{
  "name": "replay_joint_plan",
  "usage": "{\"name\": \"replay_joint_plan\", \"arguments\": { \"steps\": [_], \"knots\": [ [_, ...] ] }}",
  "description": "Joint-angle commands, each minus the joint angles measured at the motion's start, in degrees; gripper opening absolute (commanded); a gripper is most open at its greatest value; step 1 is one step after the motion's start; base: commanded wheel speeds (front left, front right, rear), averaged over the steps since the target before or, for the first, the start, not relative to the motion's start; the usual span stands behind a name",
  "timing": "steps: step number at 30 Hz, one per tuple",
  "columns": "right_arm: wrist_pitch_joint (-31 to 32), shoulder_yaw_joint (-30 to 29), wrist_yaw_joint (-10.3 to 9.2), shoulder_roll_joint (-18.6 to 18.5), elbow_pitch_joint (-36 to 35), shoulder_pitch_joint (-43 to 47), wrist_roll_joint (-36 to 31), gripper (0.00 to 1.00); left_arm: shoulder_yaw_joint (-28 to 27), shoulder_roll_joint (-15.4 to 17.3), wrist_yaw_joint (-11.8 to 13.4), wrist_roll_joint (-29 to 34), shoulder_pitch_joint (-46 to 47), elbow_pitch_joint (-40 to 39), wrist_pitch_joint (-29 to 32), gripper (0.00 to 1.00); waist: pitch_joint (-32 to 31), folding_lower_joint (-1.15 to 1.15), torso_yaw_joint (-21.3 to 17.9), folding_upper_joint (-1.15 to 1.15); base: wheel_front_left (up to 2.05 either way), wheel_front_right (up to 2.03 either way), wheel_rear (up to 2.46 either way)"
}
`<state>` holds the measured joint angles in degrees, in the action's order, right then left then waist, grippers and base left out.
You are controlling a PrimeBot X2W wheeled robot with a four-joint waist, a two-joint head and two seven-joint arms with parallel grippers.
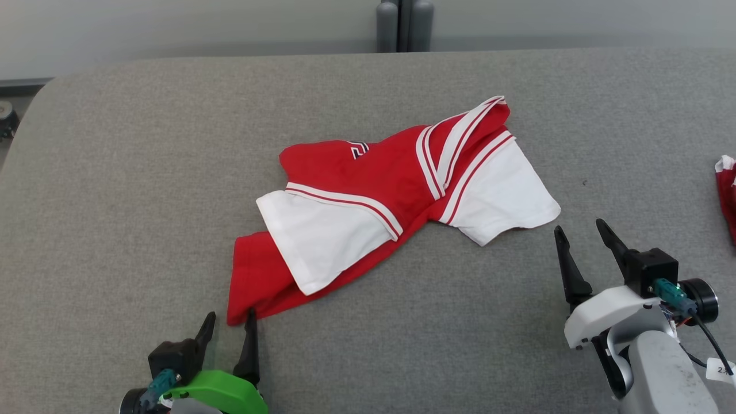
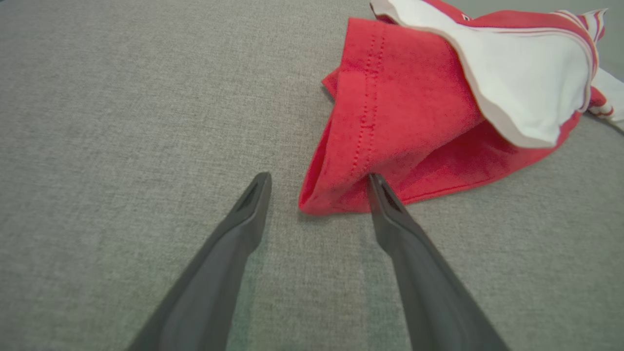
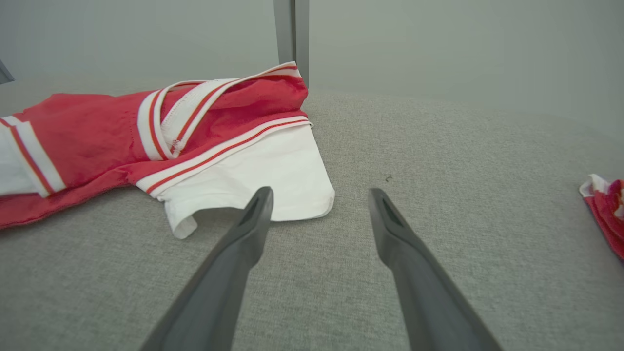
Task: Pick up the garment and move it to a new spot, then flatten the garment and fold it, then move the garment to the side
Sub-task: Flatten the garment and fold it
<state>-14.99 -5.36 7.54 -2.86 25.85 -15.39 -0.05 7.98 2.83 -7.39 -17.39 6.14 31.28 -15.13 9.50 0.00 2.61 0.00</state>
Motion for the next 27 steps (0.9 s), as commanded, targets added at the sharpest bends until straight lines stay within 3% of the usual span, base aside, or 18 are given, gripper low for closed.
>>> {"name": "replay_joint_plan", "arguments": {
  "steps": [1, 10, 11, 12, 15, 23, 27],
  "knots": [
    [-0.3, -0.1, -0.11, -0.2, 0.2, -1.0, -0.5, 1.0, -0.1, 0.2, -0.2, -0.3, 1.2, -0.1, 0.0, 1.0, 1.7, 0.0, 0.4, 0.0, 0.0, 0.0, 0.0],
    [-0.3, -1.3, -0.11, -0.2, 1.8, -4.2, -1.8, 1.0, 1.4, 0.2, -0.2, -3.3, 3.1, 0.0, 0.0, 0.98, 4.3, 0.0, 1.3, 0.0, 0.0, 0.0, 0.0],
    [-0.3, -1.5, -0.11, -0.2, 2.0, -4.6, -2.0, 1.0, 1.6, 0.2, -0.2, -3.6, 3.2, 0.0, 0.0, 0.77, 4.5, 0.0, 1.4, 0.0, 0.0, 0.0, 0.0],
    [-0.3, -1.6, -0.11, -0.2, 2.4, -4.9, -2.1, 1.0, 1.9, 0.2, -0.2, -3.8, 3.3, 0.2, 0.0, 0.48, 4.7, 0.0, 1.5, 0.0, 0.0, 0.0, 0.0],
    [-0.3, -2.4, -0.11, -0.2, 3.9, -6.3, -2.8, 1.0, 2.6, 0.2, -0.2, -4.3, 3.8, 0.3, 0.0, 0.03, 5.3, 0.0, 1.8, 0.0, 0.0, 0.0, 0.0],
    [-0.3, -4.1, -0.11, -0.2, 9.2, -10.0, -2.9, 1.0, 5.6, 0.1, -0.2, -5.6, 4.3, 0.2, 0.1, 0.0, 7.1, 0.0, 3.4, 0.0, 0.0, 0.0, 0.0],
    [-0.2, -5.7, -0.11, -0.2, 15.1, -12.4, -4.9, 1.0, 7.1, 0.1, -0.2, -6.2, 4.6, 0.7, 0.1, 0.0, 7.6, 0.0, 4.2, 0.0, 0.0, 0.0, 0.0]
  ]
}}
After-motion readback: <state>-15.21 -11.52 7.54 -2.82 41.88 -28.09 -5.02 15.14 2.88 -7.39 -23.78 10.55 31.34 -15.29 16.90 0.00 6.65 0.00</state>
